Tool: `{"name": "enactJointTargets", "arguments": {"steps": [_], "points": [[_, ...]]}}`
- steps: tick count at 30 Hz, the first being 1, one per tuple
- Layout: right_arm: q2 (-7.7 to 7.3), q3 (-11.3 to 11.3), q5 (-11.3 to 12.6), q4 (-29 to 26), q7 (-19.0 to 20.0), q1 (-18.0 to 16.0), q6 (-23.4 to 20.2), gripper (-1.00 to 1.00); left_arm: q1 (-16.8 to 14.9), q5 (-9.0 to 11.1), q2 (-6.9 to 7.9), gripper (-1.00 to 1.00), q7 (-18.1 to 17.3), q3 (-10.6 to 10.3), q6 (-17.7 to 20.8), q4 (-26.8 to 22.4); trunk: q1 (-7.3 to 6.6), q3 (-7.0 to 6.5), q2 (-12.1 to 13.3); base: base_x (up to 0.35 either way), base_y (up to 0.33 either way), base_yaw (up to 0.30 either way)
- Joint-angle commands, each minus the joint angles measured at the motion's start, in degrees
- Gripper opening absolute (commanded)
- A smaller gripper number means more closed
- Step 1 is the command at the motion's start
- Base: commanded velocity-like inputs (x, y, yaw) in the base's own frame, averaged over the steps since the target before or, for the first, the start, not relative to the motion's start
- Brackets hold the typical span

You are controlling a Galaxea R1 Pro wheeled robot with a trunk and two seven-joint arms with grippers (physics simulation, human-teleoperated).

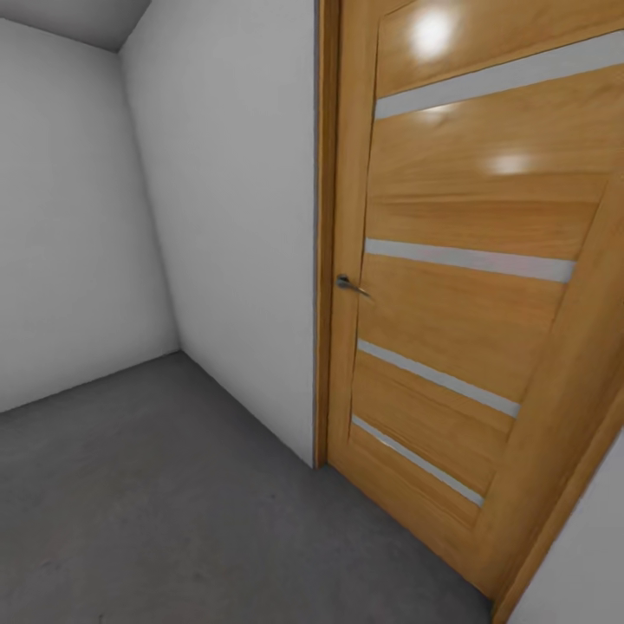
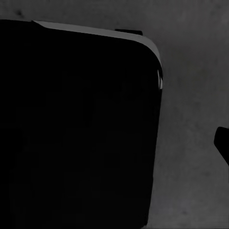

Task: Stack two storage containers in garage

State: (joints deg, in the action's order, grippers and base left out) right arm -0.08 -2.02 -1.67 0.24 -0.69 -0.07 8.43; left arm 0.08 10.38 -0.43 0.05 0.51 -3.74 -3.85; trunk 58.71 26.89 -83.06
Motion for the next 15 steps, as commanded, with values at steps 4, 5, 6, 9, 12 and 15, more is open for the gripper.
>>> {"name": "enactJointTargets", "arguments": {"steps": [4, 5, 6, 9, 12, 15], "points": [[-0.02, -0.18, -0.24, 0.03, -0.09, -0.02, 0.19, 1.00, 0.01, 0.34, -0.01, 1.00, -0.02, -0.05, -0.12, -0.02, 0.02, 0.04, -0.02, 0.193, 0.313, -0.283], [-0.02, -0.18, -0.24, 0.03, -0.09, -0.02, 0.19, 1.00, 0.01, 0.34, -0.01, 1.00, 0.00, -0.05, -0.12, -0.02, 0.02, 0.04, -0.02, 0.193, 0.313, -0.284], [-0.02, -0.18, -0.25, 0.03, -0.08, -0.02, 0.19, 1.00, 0.01, 0.34, -0.01, 1.00, -0.01, -0.06, -0.12, -0.02, 0.02, 0.04, -0.02, 0.193, 0.313, -0.284], [-0.01, -0.18, -0.26, 0.03, -0.09, -0.02, 0.19, 1.00, 0.01, 0.34, -0.01, 1.00, 0.00, -0.07, -0.12, -0.02, 0.02, 0.04, -0.02, 0.193, 0.313, -0.284], [-0.01, -0.18, -0.26, 0.03, -0.09, -0.02, 0.19, 1.00, 0.01, 0.34, -0.01, 1.00, -0.02, -0.07, -0.12, -0.02, 0.02, 0.04, -0.02, 0.194, 0.313, -0.284], [-0.01, -0.18, -0.26, 0.03, -0.06, -0.02, 0.19, 1.00, 0.01, 0.34, -0.01, 1.00, -0.04, -0.07, -0.12, -0.02, 0.02, 0.04, -0.02, 0.196, 0.313, -0.284]]}}
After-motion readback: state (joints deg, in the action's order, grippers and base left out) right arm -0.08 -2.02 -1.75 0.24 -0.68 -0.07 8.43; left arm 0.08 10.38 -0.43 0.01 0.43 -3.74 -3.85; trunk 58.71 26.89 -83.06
